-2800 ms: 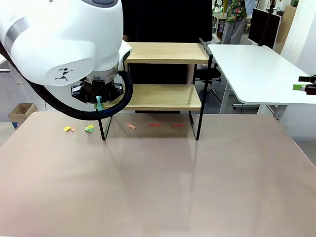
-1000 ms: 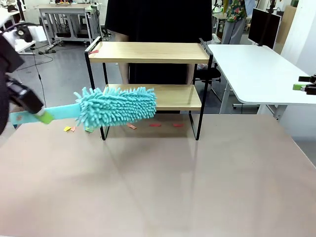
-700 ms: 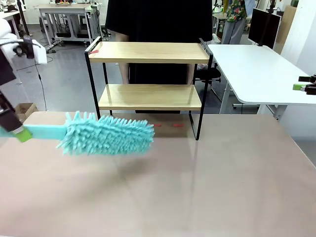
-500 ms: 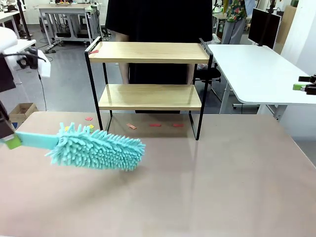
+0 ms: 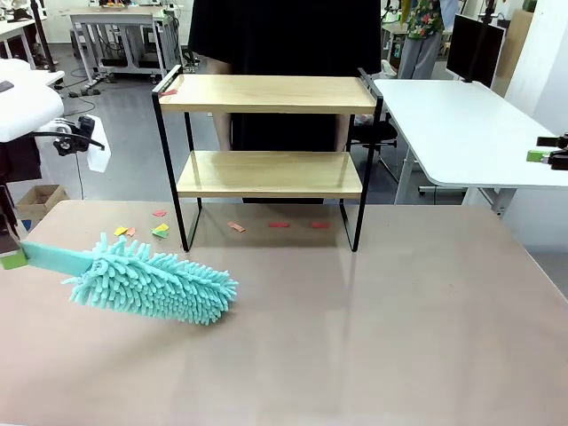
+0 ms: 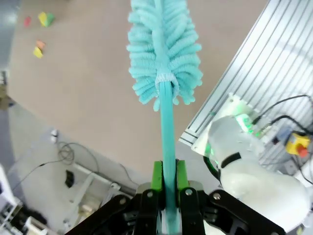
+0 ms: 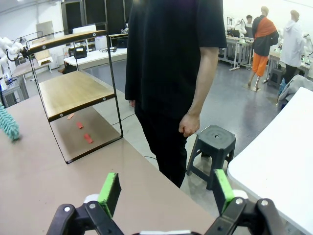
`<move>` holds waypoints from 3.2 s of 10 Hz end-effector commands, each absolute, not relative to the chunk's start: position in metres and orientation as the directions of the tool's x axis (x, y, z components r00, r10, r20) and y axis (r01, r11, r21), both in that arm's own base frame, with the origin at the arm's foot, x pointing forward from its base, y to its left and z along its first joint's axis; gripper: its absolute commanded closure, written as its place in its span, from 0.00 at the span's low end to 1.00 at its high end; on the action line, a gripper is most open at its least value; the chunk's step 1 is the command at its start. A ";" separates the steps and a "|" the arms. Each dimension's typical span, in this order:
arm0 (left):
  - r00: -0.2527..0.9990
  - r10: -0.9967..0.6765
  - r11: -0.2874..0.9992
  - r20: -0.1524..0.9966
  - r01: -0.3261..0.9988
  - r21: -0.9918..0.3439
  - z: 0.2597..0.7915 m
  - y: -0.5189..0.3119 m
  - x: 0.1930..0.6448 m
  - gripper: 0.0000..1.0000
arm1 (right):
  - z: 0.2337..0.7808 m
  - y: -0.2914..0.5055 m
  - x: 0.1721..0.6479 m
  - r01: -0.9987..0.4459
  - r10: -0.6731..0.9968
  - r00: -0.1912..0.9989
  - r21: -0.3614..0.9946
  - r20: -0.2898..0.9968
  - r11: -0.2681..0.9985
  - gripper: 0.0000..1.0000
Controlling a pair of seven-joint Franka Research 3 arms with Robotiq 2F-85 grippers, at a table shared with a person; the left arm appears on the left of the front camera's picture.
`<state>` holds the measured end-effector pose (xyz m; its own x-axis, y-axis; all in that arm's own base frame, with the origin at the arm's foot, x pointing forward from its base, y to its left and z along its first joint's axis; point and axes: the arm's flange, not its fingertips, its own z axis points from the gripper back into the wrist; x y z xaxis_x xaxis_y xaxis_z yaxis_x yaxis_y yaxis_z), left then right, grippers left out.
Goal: Clean the shelf.
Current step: Clean the specific section of the Shelf indicated by the human with the Duster.
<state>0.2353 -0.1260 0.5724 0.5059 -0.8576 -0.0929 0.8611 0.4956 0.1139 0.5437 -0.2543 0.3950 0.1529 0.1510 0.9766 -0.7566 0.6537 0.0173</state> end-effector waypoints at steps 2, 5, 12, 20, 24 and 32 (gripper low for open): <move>0.510 -0.856 0.506 -0.084 0.860 0.070 0.573 -0.126 0.232 0.87 | 0.397 -0.253 0.544 -0.760 0.156 0.150 0.013 0.976 0.650 0.00; 0.510 -0.856 0.506 -0.084 0.860 0.070 0.573 -0.126 0.232 0.87 | 0.397 -0.253 0.544 -0.760 0.156 0.150 0.013 0.976 0.650 0.00; 0.510 -0.856 0.506 -0.084 0.860 0.070 0.573 -0.126 0.232 0.87 | 0.397 -0.253 0.544 -0.760 0.156 0.150 0.013 0.976 0.650 0.00; 0.510 -0.856 0.506 -0.084 0.860 0.070 0.573 -0.126 0.232 0.87 | 0.397 -0.253 0.544 -0.760 0.156 0.150 0.013 0.976 0.650 0.00; 0.510 -0.856 0.506 -0.084 0.860 0.070 0.573 -0.126 0.232 0.87 | 0.397 -0.253 0.544 -0.760 0.156 0.150 0.013 0.976 0.650 0.00; 0.551 -0.832 0.548 -0.071 0.834 0.057 0.569 -0.140 0.236 0.87 | 0.397 -0.253 0.544 -0.760 0.156 0.150 0.013 0.976 0.650 0.00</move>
<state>0.2339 -0.1284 0.5697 0.5146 -0.8523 -0.0934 0.8571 0.5084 0.0834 0.5437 -0.2543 0.3950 0.1529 0.1510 0.9766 -0.7566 0.6536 0.0174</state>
